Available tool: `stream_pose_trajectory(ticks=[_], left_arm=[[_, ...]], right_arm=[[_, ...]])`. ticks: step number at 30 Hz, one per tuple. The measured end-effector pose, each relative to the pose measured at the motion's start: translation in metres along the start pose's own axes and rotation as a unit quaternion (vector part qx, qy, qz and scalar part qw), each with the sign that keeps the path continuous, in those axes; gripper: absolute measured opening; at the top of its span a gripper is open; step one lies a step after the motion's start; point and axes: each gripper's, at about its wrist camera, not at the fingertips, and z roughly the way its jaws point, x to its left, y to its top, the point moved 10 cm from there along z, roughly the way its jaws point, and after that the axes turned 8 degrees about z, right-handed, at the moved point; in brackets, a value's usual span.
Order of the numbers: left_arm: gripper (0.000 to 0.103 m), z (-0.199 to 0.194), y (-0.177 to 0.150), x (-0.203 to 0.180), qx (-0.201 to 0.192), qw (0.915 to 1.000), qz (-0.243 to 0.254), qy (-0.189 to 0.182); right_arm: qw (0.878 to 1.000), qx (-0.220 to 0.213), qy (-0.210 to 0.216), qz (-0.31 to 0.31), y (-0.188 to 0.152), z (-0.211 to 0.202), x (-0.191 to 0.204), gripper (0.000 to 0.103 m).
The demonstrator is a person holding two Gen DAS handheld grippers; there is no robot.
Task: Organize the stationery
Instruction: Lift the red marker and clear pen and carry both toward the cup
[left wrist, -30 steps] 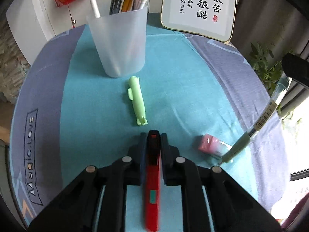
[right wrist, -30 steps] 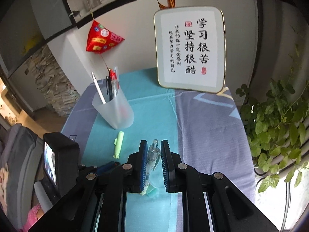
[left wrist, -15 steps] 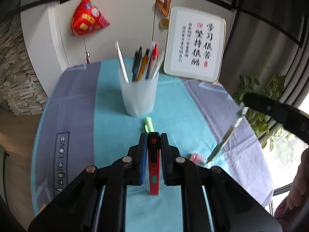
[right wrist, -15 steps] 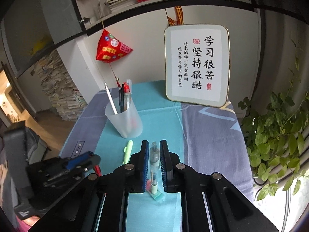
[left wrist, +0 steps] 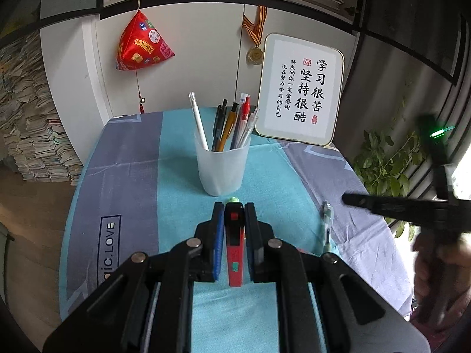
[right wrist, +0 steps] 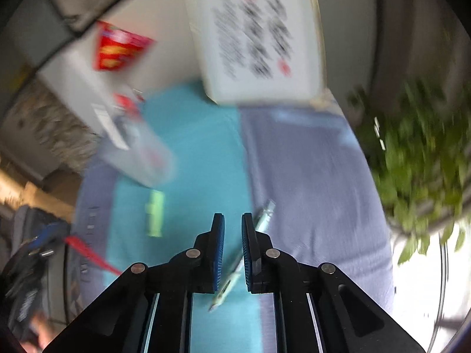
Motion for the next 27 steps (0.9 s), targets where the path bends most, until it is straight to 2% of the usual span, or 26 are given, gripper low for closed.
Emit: stream_pose_trajectory(ticks=[5,8,9,10,12,15,17,18,21,27], left_arm=[[0.011,-0.001,0.001,0.002,-0.001,1.0000,0.000,0.000],[0.011,-0.002,0.001,0.002,-0.002,1.0000,0.003,0.000],[0.011,-0.002,0.000,0.003,-0.002,1.0000,0.003,0.000],[0.011,-0.002,0.000,0.003,-0.002,1.0000,0.002,0.001],[0.011,-0.001,0.000,0.004,-0.002,1.0000,0.001,0.000],[0.011,0.002,0.000,0.004,0.000,1.0000,0.000,-0.002],[0.011,0.003,0.000,0.004,0.002,1.0000,-0.001,-0.002],[0.011,0.004,-0.001,0.004,0.003,1.0000,0.000,-0.002],[0.011,0.003,-0.001,0.007,0.003,1.0000,-0.001,-0.002],[0.011,-0.001,0.009,0.013,-0.005,1.0000,-0.008,-0.001]], right_arm=[[0.996,0.065,-0.021,0.052,-0.012,0.040,-0.026,0.011],[0.995,0.062,-0.038,0.062,-0.011,0.046,-0.034,0.012],[0.995,0.062,-0.040,0.065,-0.011,0.046,-0.035,0.021],[0.995,0.065,-0.043,0.068,-0.012,0.047,-0.037,0.036],[0.995,0.063,-0.041,0.067,-0.010,0.048,-0.034,0.045],[0.996,0.055,-0.034,0.057,-0.006,0.052,-0.025,0.044],[0.997,0.046,-0.046,0.041,-0.001,0.057,-0.020,0.021],[0.997,0.045,-0.049,0.034,-0.001,0.058,-0.018,0.017],[0.999,0.033,-0.029,0.010,-0.001,0.053,-0.006,0.017],[0.999,-0.026,0.023,-0.015,0.006,0.001,0.019,0.017]])
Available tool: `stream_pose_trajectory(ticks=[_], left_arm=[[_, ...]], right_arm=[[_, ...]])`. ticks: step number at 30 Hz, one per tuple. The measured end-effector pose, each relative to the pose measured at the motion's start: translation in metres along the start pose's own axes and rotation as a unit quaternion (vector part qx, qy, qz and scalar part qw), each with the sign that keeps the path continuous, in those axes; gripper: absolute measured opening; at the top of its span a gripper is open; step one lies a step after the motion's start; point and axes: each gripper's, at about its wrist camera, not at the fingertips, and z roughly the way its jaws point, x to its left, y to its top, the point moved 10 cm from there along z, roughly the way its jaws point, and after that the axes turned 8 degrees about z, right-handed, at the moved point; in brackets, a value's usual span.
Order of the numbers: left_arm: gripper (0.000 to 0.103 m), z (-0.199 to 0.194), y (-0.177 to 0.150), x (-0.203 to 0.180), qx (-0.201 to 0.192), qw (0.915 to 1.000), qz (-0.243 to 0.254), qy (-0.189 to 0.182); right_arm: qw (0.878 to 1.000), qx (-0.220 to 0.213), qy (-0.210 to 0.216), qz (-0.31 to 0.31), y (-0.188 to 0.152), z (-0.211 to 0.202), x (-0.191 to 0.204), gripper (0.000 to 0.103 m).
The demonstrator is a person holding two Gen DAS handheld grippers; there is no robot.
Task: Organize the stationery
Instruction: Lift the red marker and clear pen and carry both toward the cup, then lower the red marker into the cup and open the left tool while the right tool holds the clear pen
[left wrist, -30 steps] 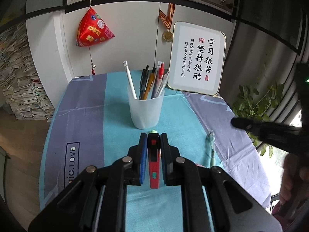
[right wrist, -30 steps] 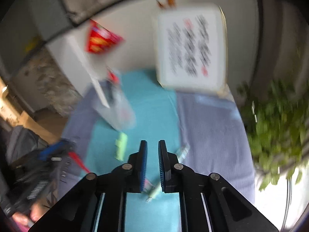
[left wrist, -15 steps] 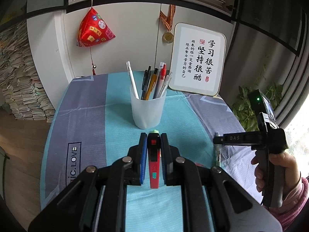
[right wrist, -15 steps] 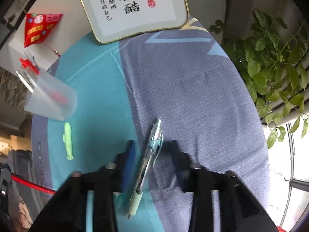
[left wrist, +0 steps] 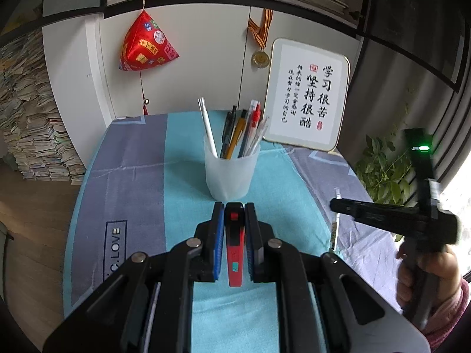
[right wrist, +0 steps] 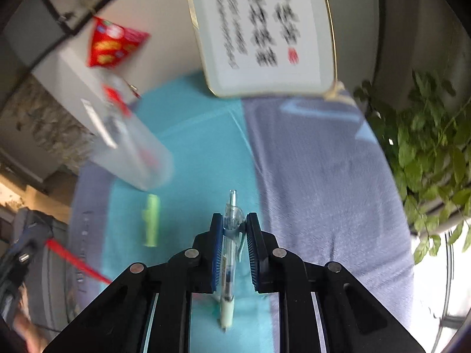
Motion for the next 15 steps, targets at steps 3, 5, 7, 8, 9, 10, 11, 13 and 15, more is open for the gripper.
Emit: stream_pose_trajectory(ticks=[3,5,7,8,9,10,11,13,15], left_arm=[[0.011,-0.006,0.014,0.003,-0.013,0.9999,-0.002,0.001],[0.011,-0.014,0.029,0.005,-0.027,0.9996,-0.005,0.002],[0.011,-0.021,0.046,0.006,-0.042,0.9991,-0.004,0.002],[0.011,-0.024,0.055,0.006,-0.050,0.9987,-0.003,0.003],[0.011,-0.025,0.064,0.007,-0.057,0.9983,-0.002,0.007],[0.011,-0.027,0.073,0.009,-0.065,0.9978,0.000,0.015],[0.011,-0.026,0.083,0.010,-0.070,0.9974,0.002,0.020],[0.011,-0.022,0.096,0.012,-0.074,0.9970,-0.001,0.021],[0.011,-0.015,0.110,0.015,-0.081,0.9963,-0.005,0.027]], right_arm=[[0.999,-0.044,0.013,-0.022,0.007,-0.032,0.016,0.017],[0.997,-0.070,0.022,-0.035,0.011,-0.050,0.027,0.017],[0.995,-0.084,0.032,-0.044,0.014,-0.061,0.037,0.017],[0.994,-0.090,0.036,-0.049,0.015,-0.066,0.041,0.017],[0.993,-0.098,0.036,-0.054,0.016,-0.071,0.044,0.017],[0.992,-0.105,0.035,-0.060,0.018,-0.075,0.046,0.017],[0.991,-0.109,0.035,-0.063,0.019,-0.077,0.048,0.017],[0.991,-0.110,0.041,-0.065,0.017,-0.082,0.050,0.017],[0.991,-0.112,0.041,-0.068,0.014,-0.083,0.051,0.017]])
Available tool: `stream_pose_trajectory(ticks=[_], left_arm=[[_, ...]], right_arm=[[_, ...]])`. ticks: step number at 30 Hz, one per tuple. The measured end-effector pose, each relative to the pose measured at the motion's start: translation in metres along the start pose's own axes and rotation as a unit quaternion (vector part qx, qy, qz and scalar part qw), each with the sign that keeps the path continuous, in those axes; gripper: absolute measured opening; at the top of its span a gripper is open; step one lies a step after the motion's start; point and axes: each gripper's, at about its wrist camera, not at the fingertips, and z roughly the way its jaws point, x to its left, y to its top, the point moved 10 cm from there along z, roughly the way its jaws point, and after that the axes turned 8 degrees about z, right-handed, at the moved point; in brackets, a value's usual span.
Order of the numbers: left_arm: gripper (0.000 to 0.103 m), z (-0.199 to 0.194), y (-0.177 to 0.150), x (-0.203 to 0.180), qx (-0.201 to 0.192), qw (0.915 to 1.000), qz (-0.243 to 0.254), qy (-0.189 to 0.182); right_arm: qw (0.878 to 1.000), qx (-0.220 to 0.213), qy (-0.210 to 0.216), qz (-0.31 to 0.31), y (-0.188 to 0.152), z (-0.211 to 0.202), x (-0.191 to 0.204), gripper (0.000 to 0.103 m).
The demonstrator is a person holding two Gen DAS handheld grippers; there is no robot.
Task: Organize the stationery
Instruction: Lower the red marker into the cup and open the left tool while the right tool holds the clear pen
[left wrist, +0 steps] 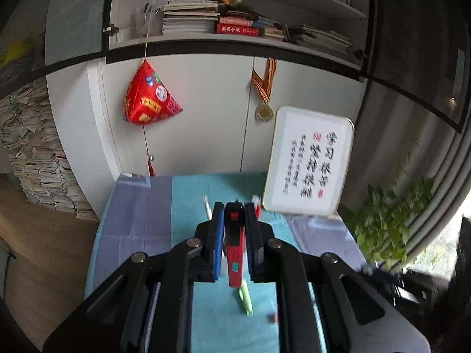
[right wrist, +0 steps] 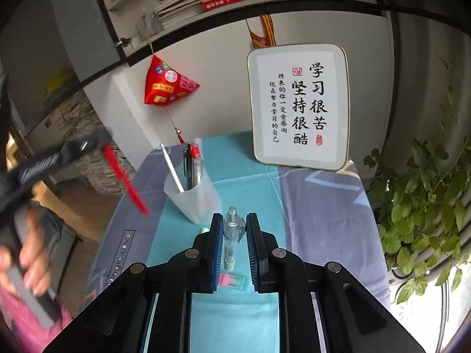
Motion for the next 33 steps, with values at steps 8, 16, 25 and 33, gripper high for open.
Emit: stream_pose_trajectory(ticks=[8,16,25,33], left_arm=[[0.011,0.048,0.006,0.008,0.015,0.9997,-0.022,0.003],[0.011,0.087,-0.023,0.013,0.051,0.9982,-0.031,-0.001],[0.012,0.096,-0.047,0.012,0.075,0.9967,-0.029,-0.007],[0.017,0.097,-0.059,0.011,0.089,0.9957,-0.024,-0.009]], right_arm=[[1.000,-0.008,-0.006,-0.003,0.002,-0.009,-0.002,0.017],[1.000,-0.019,-0.004,-0.003,0.010,-0.012,0.000,0.017],[1.000,-0.018,0.001,-0.006,0.011,-0.009,0.008,0.017],[1.000,-0.021,0.002,-0.010,0.014,-0.010,0.015,0.017]])
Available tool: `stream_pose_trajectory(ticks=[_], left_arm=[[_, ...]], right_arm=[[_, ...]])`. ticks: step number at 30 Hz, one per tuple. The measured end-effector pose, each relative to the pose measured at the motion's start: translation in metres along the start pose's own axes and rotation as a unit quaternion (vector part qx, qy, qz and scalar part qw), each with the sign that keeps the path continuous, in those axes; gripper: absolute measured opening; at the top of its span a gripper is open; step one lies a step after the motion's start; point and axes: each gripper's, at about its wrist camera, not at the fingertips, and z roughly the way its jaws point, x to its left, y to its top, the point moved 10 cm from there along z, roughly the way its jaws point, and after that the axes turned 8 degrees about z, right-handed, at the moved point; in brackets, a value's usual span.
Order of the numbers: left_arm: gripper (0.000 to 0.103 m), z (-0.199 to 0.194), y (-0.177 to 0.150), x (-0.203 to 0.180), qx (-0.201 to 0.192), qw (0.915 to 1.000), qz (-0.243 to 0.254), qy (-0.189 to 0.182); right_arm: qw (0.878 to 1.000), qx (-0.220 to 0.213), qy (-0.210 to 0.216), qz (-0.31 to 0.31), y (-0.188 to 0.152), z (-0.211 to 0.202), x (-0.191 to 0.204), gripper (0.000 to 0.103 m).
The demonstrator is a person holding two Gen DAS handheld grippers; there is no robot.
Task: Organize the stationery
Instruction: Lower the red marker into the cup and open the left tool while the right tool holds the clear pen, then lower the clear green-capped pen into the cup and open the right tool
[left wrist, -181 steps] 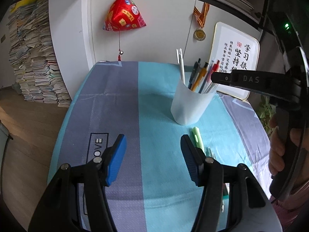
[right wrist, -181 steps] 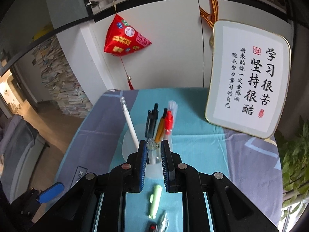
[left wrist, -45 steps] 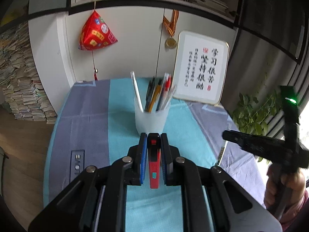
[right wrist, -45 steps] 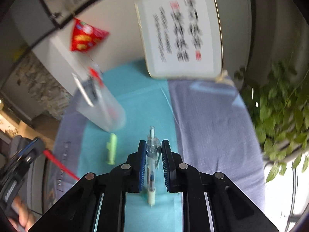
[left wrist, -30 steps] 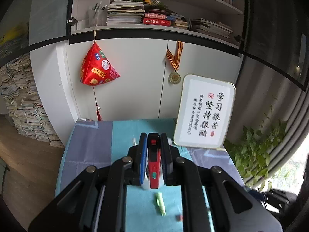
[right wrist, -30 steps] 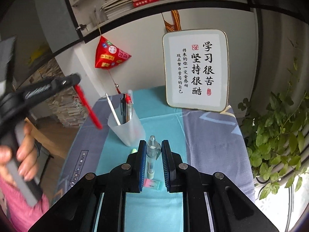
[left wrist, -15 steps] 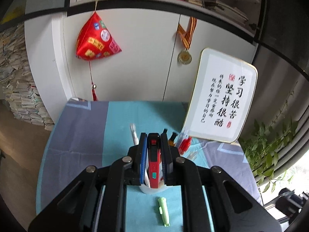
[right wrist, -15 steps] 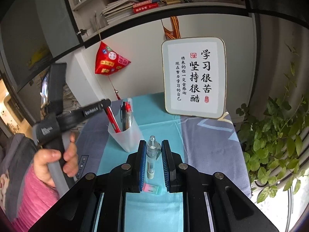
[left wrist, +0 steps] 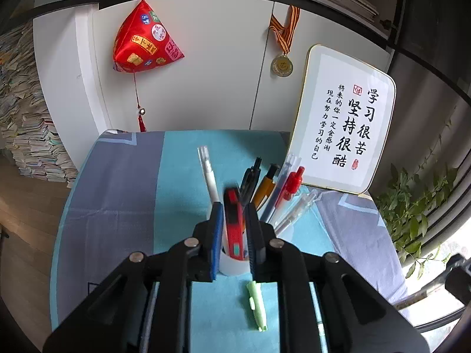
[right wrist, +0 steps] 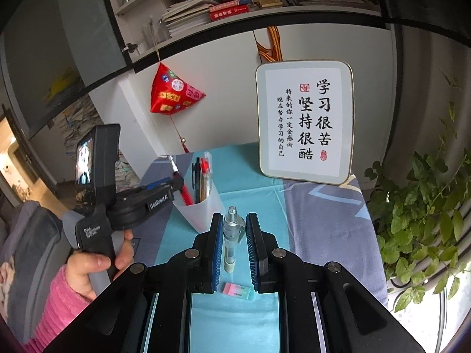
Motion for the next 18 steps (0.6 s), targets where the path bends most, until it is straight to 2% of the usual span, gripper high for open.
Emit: stream_pose_trajectory(ticks=[3,4,7,12,18], left_arm=[[0.039,-0.010,-0.001,0.003,-0.006,0.9999,-0.007,-0.005],[0.043,-0.017,-0.001,0.006,-0.019,0.9998,-0.011,-0.003],[0.044,-0.035,-0.004,0.012,-0.039,0.9991,-0.013,0.004],[0.048,-0.059,-0.026,0.032,-0.052,0.9981,-0.028,0.015],[0.048,-0.070,-0.057,0.049,-0.048,0.9977,-0.039,0.025]], right_arm=[[1.000,-0.005,0.000,-0.001,0.005,-0.001,0.004,0.017],[1.000,-0.007,0.001,-0.002,0.008,-0.001,0.006,0.017],[1.000,-0.015,0.003,-0.007,0.018,0.001,0.014,0.017],[0.999,-0.028,0.005,-0.018,0.039,0.012,0.033,0.017],[0.998,-0.039,-0.002,-0.044,0.056,0.034,0.061,0.017]])
